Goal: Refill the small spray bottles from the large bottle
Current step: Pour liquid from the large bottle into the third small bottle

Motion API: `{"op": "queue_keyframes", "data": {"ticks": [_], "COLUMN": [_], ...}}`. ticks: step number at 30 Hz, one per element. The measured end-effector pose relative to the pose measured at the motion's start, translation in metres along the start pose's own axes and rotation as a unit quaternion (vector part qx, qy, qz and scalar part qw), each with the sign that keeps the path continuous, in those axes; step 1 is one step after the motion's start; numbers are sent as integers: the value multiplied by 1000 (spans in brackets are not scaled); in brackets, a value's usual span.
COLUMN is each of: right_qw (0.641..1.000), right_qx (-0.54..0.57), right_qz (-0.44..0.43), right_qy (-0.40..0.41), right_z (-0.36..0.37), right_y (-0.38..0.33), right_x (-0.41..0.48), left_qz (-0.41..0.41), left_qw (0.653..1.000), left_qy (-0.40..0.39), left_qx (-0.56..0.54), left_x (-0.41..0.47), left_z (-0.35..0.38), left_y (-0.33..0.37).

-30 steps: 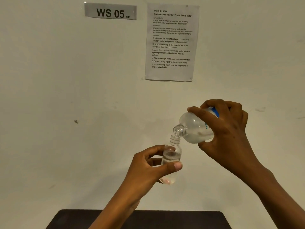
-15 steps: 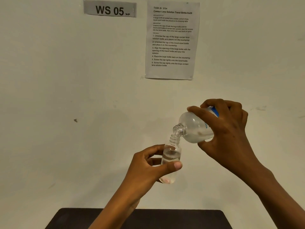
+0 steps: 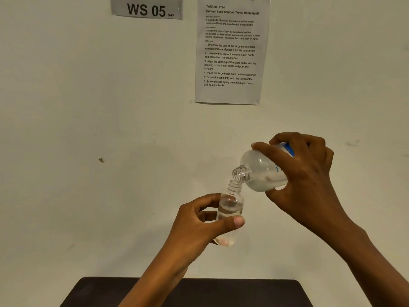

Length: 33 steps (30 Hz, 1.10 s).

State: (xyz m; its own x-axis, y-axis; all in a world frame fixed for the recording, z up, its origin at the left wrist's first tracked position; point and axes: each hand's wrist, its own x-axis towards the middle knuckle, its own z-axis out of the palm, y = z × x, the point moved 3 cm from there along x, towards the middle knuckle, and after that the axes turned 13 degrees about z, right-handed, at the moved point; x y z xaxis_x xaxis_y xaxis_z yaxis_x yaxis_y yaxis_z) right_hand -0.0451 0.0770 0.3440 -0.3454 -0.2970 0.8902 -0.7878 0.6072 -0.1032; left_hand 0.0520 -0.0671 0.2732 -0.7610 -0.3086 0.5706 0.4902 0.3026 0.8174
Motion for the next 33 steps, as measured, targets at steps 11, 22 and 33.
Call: {"op": "queue_keyframes", "data": {"ticks": [11, 22, 33], "right_qw": [1000, 1000, 1000], "right_qx": [-5, -7, -5], "right_qz": [1, 1, -4], "right_qy": [-1, -7, -7], "right_z": [2, 3, 0], "right_y": [1, 1, 0], "right_x": [-1, -1, 0], "left_qz": [-1, -4, -2], "left_qw": [1000, 1000, 1000], "left_qy": [0, 4, 4], "left_qx": [1, -4, -8], "left_x": [0, 0, 0], "left_z": [1, 0, 1], "left_y": [1, -1, 2]}}
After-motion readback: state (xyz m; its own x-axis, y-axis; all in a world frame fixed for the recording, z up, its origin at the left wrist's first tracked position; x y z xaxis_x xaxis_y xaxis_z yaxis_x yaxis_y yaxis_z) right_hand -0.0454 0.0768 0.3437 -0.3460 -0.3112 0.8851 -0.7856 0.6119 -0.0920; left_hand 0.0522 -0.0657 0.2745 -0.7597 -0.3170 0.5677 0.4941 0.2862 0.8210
